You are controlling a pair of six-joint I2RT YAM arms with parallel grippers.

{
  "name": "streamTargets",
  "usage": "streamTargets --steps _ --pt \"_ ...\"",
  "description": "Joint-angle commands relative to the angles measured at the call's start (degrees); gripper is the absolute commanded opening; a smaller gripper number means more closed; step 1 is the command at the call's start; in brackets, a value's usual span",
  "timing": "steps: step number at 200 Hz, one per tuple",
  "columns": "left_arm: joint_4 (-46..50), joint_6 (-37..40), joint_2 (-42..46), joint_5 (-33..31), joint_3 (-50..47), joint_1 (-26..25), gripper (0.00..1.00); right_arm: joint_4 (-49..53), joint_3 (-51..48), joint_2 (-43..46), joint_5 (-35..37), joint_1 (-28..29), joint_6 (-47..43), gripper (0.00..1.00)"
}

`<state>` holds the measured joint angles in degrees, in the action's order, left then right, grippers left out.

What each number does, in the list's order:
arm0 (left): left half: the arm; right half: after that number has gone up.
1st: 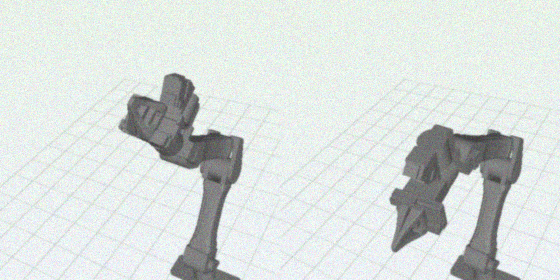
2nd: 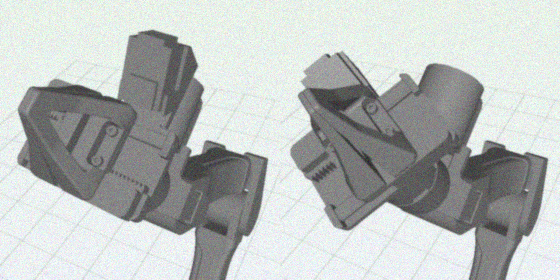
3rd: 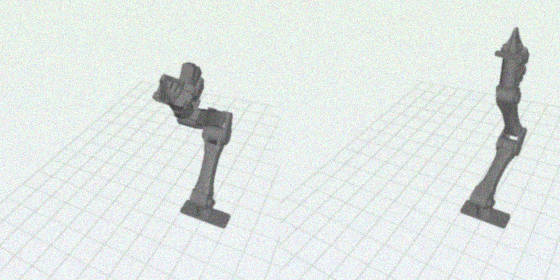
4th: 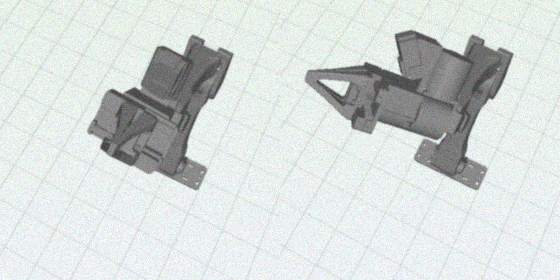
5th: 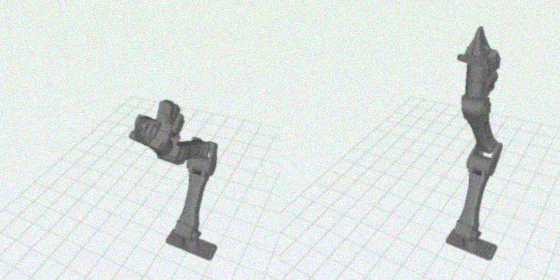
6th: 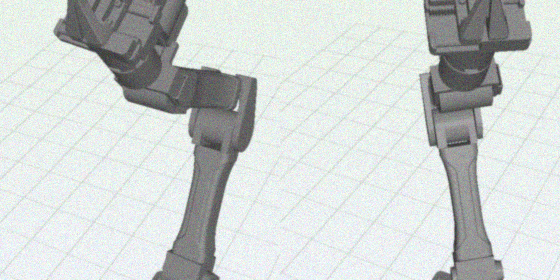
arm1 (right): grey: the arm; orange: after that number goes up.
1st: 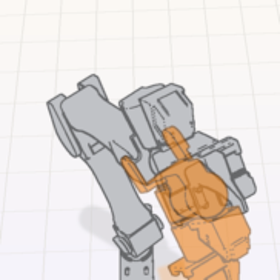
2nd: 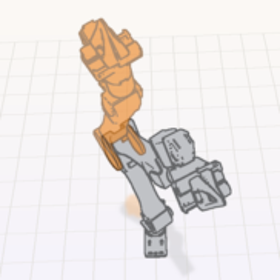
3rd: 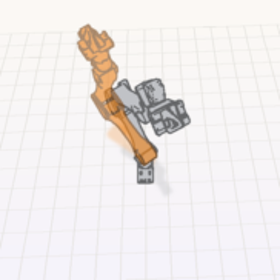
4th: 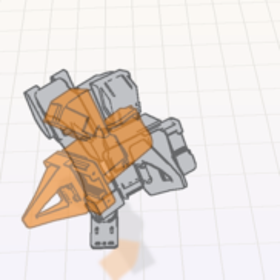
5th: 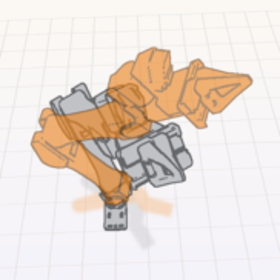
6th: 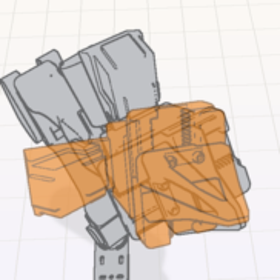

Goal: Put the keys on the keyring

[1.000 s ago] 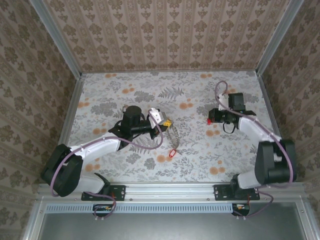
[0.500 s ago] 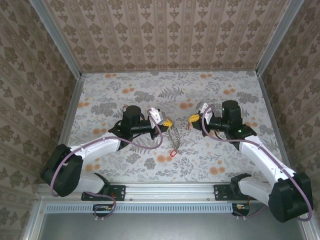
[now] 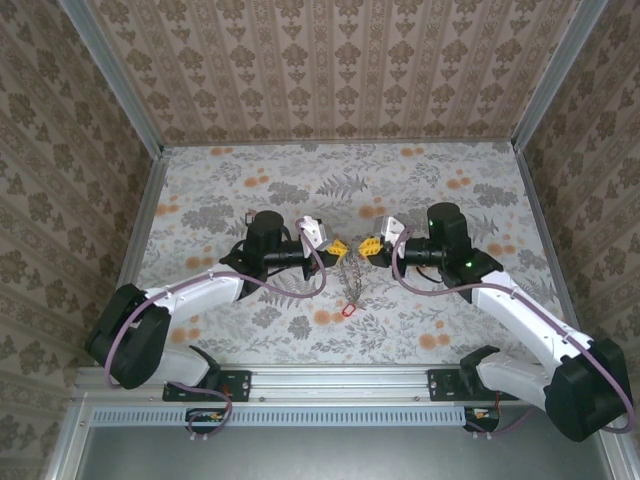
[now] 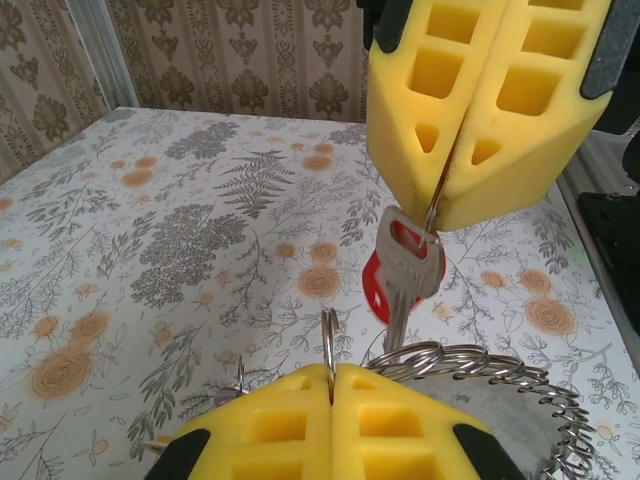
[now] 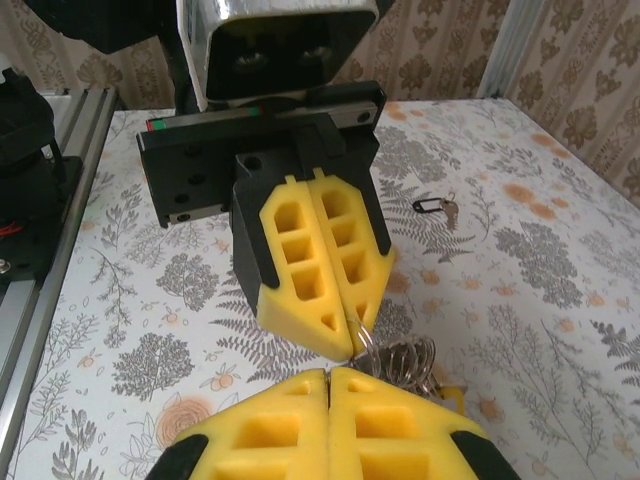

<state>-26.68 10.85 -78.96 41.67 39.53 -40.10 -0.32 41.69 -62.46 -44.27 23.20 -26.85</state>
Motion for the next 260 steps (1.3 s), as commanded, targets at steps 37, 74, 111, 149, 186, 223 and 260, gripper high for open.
streamTargets --steps 37,74,111,149,186,223,260 --pt "-3.8 -1.3 0.1 2.8 2.0 0.0 0.0 -2.4 3.8 -3.1 -2.1 1.5 -2.0 0.0" --pt "-3.9 -1.4 0.1 2.8 2.0 -0.2 0.0 -1.4 4.8 -4.6 -2.4 2.2 -2.3 0.0" --pt "-4.4 -1.6 0.2 2.0 1.6 -0.2 0.0 0.8 6.1 -5.6 -4.7 2.5 -2.8 0.0" --pt "-5.3 -2.0 0.1 1.7 1.3 -0.3 0.0 3.7 7.0 -7.1 -4.0 2.9 -4.2 0.0" --pt "-5.2 -2.0 0.2 2.2 1.5 -0.3 0.0 1.9 6.3 -7.3 0.4 3.3 -4.4 0.0" --pt "-4.8 -1.3 0.3 4.2 1.7 -0.4 0.0 -2.4 4.5 -6.7 6.9 3.9 -4.0 0.0" --pt "-5.2 -1.2 0.6 4.4 1.4 -0.5 0.0 -1.3 4.0 -6.1 11.9 4.1 -5.3 0.0"
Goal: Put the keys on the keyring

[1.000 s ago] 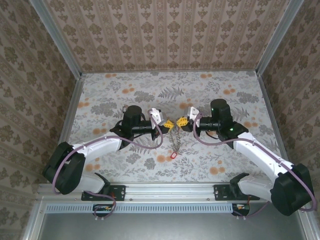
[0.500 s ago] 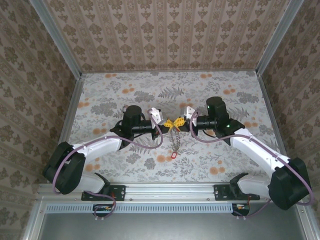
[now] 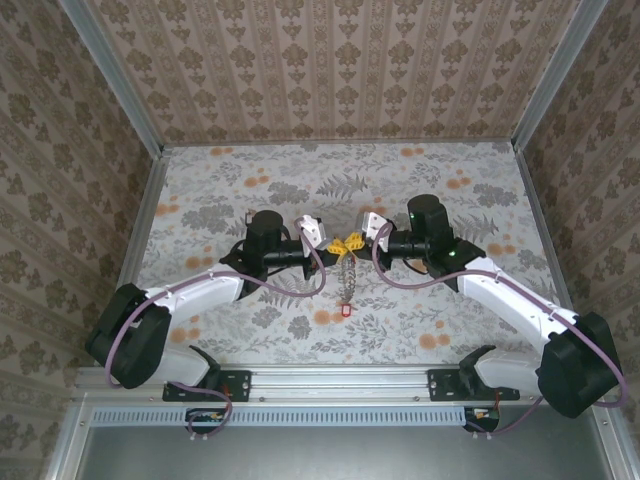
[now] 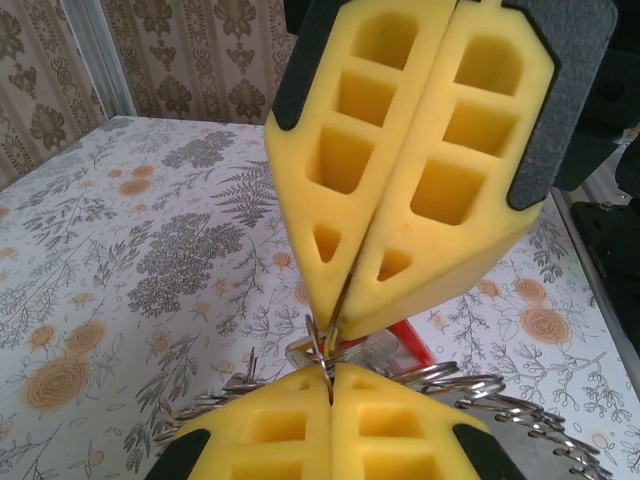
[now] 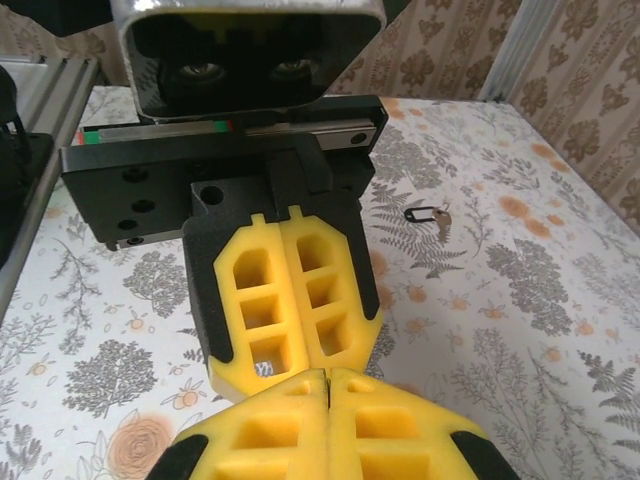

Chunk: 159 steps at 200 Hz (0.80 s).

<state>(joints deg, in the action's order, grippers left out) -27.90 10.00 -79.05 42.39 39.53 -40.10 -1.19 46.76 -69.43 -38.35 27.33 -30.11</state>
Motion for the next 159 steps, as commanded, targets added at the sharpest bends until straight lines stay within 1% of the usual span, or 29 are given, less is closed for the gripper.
streamTargets --steps 1,48,83,126,159 --pt "-4.0 -0.4 0.6 3.7 1.4 -0.5 0.0 -0.2 -1.1 0.9 6.0 0.0 -2.1 0.0" --pt "-5.7 -0.8 1.2 1.6 0.8 -0.5 0.0 2.3 -1.5 1.7 6.7 0.0 -3.6 0.0" --pt "-6.1 -0.7 1.4 2.4 0.5 -0.5 0.0 2.3 -1.6 1.6 7.7 0.0 -3.1 0.0" --pt "-6.5 -0.8 1.3 3.1 0.3 -0.5 0.0 1.3 -1.6 1.8 12.2 0.0 -2.1 0.0" --pt "-6.5 -0.7 0.5 3.4 0.6 -0.5 0.0 1.6 -1.6 2.0 9.7 0.0 -2.9 0.0"
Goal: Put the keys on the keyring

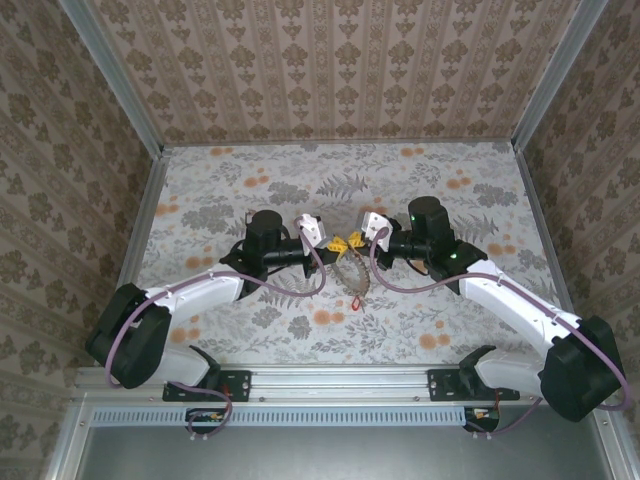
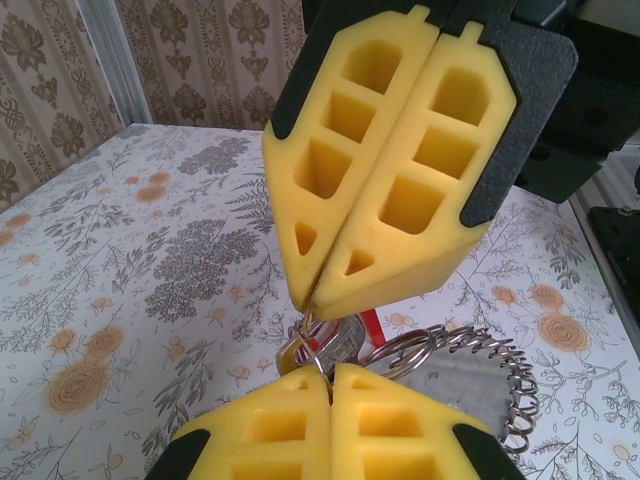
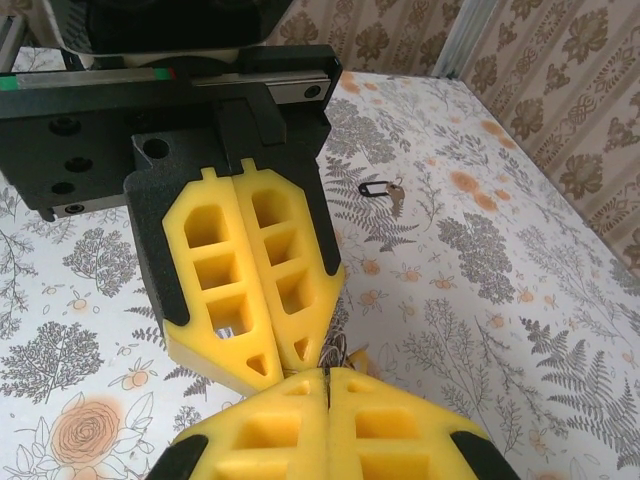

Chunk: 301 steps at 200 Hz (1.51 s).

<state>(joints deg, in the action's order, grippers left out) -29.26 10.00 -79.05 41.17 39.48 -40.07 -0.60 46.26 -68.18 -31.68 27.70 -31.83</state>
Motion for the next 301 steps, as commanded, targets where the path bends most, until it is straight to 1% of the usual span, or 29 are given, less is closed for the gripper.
streamTargets --steps 1,15,37,83,122,168,186,230,263,281,301 --pt "-5.2 -0.7 0.5 4.6 0.6 -0.5 0.0 1.0 -1.1 0.8 3.0 -0.4 -1.1 0.0" --pt "-6.0 -0.9 0.2 4.1 0.5 -0.6 0.0 0.7 -1.2 0.6 2.9 -0.3 -1.1 0.0" --pt "-8.9 -1.8 -0.9 3.6 -0.2 -0.6 0.0 1.2 -1.1 0.0 5.9 -0.4 -0.8 0.0" --pt "-16.3 -4.3 -4.2 1.7 -2.2 -0.6 0.0 1.6 -2.1 -1.8 6.7 -0.4 -1.3 0.0" --pt "-22.5 -6.5 -7.9 2.2 -3.1 -0.6 0.0 -2.5 -3.4 -4.4 7.7 -0.6 1.7 0.0" --pt "-25.0 -6.9 -10.0 1.6 -4.2 -0.5 0.0 -6.0 -4.9 -7.1 9.4 -0.9 3.3 0.0" --pt "-26.6 -7.5 -10.7 1.1 -4.8 -0.5 0.0 -6.4 -5.7 -7.8 9.8 -0.9 2.7 0.01" --pt "-28.2 -8.2 -11.5 0.8 -5.2 -0.4 0.0 -9.3 -8.0 -7.6 14.0 -0.8 0.5 0.03" --pt "-28.1 -8.2 -11.7 0.8 -5.1 -0.4 0.0 -9.9 -7.4 -7.1 12.2 -0.9 2.8 0.04" --pt "-27.4 -7.9 -11.7 0.8 -5.1 -0.3 0.0 -10.8 -7.3 -6.6 10.3 -1.1 4.1 0.01" --pt "-26.3 -7.7 -11.6 0.1 -5.2 -0.1 0.0 -10.4 -7.1 -6.3 10.4 -1.3 5.3 0.0"
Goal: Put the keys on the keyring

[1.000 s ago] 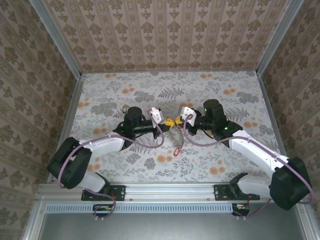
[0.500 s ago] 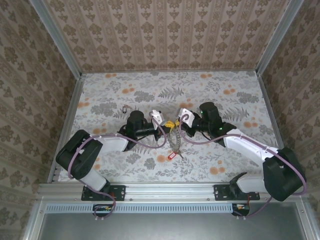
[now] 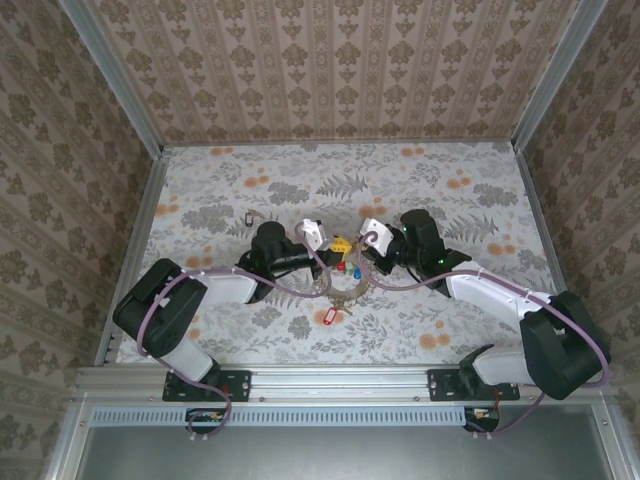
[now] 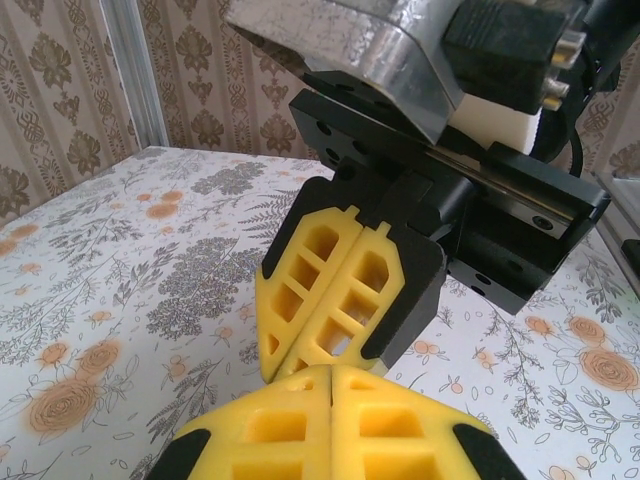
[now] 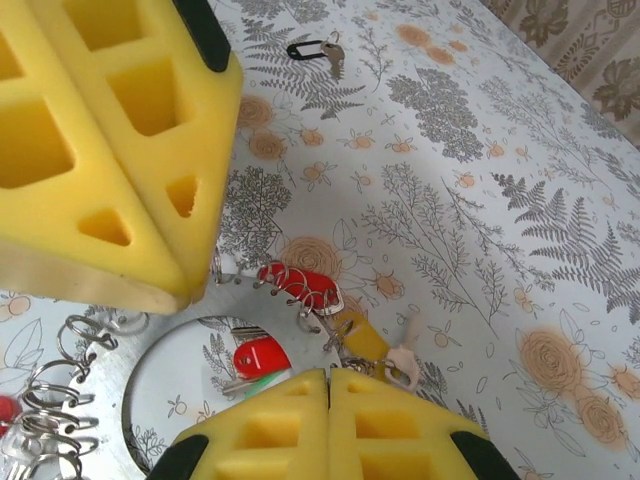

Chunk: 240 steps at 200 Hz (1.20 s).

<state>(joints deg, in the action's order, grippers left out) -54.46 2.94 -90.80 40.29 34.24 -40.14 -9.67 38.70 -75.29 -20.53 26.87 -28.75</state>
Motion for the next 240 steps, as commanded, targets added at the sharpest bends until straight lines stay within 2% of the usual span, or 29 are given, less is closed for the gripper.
streamTargets --steps 1,31,40,56,90,138,160,184,205,224,240 --pt "-1.0 -0.7 0.1 0.9 0.0 0.0 0.0 -1.2 0.5 0.8 -0.7 -0.5 2.3 0.0" --pt "5.0 1.4 1.6 -1.5 0.0 0.0 0.02 2.4 1.6 0.7 4.9 -2.4 8.6 0.0" --pt "6.8 1.9 2.3 -2.9 -0.1 0.0 0.08 4.5 2.5 0.5 8.1 -3.5 13.6 0.0" --pt "9.4 2.8 3.7 -5.7 -0.7 0.0 0.1 11.9 6.0 -1.0 11.9 -7.5 24.3 0.0" --pt "13.9 2.5 6.0 -8.4 -1.1 0.2 0.16 30.0 13.7 -9.8 9.4 -15.5 40.6 0.04" --pt "21.2 0.0 10.1 -10.2 -1.2 0.7 0.18 36.4 17.3 -18.9 7.5 -18.7 45.4 0.09" --pt "26.1 -1.8 12.3 -12.4 -1.1 0.8 0.2 37.6 18.7 -19.9 11.3 -18.7 45.5 0.23" --pt "32.1 -4.9 13.4 -14.9 -0.7 0.8 0.24 37.9 19.4 -16.2 16.3 -18.6 45.3 0.36" --pt "39.7 -10.5 11.9 -17.7 1.8 0.9 0.26 35.1 18.8 -12.7 9.8 -17.9 44.2 0.51" --pt "46.0 -13.8 8.3 -16.2 5.5 1.0 0.26 30.6 18.5 -14.8 -5.9 -16.5 43.5 0.51" --pt "49.6 -17.4 4.5 -14.7 8.3 1.0 0.25 30.4 20.9 -19.1 -10.8 -14.0 42.7 0.53"
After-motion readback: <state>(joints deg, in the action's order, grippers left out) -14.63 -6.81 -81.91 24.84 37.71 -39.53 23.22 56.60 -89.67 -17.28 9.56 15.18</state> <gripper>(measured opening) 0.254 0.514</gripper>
